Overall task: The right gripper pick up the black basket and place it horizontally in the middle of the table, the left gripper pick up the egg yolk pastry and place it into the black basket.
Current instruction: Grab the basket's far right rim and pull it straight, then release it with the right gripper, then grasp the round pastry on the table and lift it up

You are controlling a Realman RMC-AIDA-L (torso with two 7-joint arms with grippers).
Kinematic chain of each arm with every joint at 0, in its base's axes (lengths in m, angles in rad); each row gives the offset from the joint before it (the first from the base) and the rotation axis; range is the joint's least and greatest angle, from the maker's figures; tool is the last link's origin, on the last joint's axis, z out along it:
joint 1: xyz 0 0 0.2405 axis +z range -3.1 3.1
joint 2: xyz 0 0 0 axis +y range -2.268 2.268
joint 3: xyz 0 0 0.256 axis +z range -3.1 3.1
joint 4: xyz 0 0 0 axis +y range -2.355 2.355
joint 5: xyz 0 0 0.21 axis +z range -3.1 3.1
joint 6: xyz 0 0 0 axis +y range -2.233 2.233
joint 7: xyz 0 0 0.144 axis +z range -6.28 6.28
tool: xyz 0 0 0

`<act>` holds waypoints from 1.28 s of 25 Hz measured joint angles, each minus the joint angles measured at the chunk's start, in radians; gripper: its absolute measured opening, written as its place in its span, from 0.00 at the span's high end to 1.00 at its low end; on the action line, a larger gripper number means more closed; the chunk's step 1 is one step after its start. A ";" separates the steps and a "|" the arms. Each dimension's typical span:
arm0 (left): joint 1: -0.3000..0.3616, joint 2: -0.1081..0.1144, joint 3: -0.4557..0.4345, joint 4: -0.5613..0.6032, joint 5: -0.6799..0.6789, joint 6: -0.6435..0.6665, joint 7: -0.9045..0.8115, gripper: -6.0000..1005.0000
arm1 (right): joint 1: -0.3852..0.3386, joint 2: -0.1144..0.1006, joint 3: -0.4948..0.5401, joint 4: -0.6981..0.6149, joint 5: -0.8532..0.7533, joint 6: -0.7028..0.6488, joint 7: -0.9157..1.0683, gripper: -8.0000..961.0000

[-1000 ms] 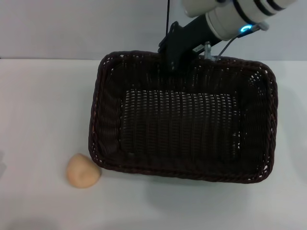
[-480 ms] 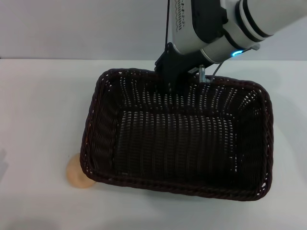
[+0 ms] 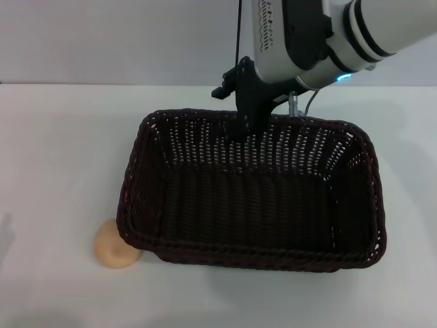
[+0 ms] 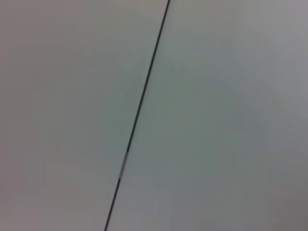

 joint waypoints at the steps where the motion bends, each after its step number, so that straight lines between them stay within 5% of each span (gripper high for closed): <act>1: -0.001 0.001 0.011 0.003 0.000 0.001 -0.002 0.19 | -0.026 -0.001 0.002 -0.041 0.024 0.002 -0.002 0.42; 7: -0.009 0.012 0.165 0.112 0.002 0.025 -0.107 0.19 | -0.193 -0.007 0.037 -0.279 0.137 -0.038 0.020 0.33; 10: -0.017 0.017 0.366 0.328 0.015 0.038 -0.315 0.19 | -0.435 -0.006 0.089 -0.501 0.301 -0.032 0.036 0.33; 11: -0.017 0.017 0.366 0.328 0.015 0.038 -0.315 0.19 | -0.435 -0.006 0.089 -0.501 0.301 -0.032 0.036 0.34; 14: -0.030 0.015 0.462 0.492 0.101 0.063 -0.456 0.19 | -0.644 0.000 0.210 -0.557 0.588 -0.037 -0.031 0.34; 15: -0.030 0.015 0.462 0.492 0.101 0.063 -0.456 0.19 | -0.644 0.000 0.210 -0.557 0.588 -0.037 -0.031 0.33; 16: -0.040 0.013 0.474 0.522 0.131 0.071 -0.474 0.19 | -0.735 0.001 0.265 -0.524 0.761 -0.051 -0.107 0.33; 19: -0.077 0.010 0.481 0.548 0.224 0.082 -0.489 0.20 | -0.832 -0.001 0.341 -0.435 0.958 -0.112 -0.203 0.33; 24: -0.154 0.000 0.483 0.492 0.322 0.052 -0.480 0.21 | -0.892 -0.004 0.487 -0.209 1.171 -0.309 -0.298 0.34; 32: -0.196 -0.002 0.474 0.371 0.318 -0.070 -0.390 0.23 | -0.880 -0.007 0.676 0.007 1.222 -0.504 -0.319 0.33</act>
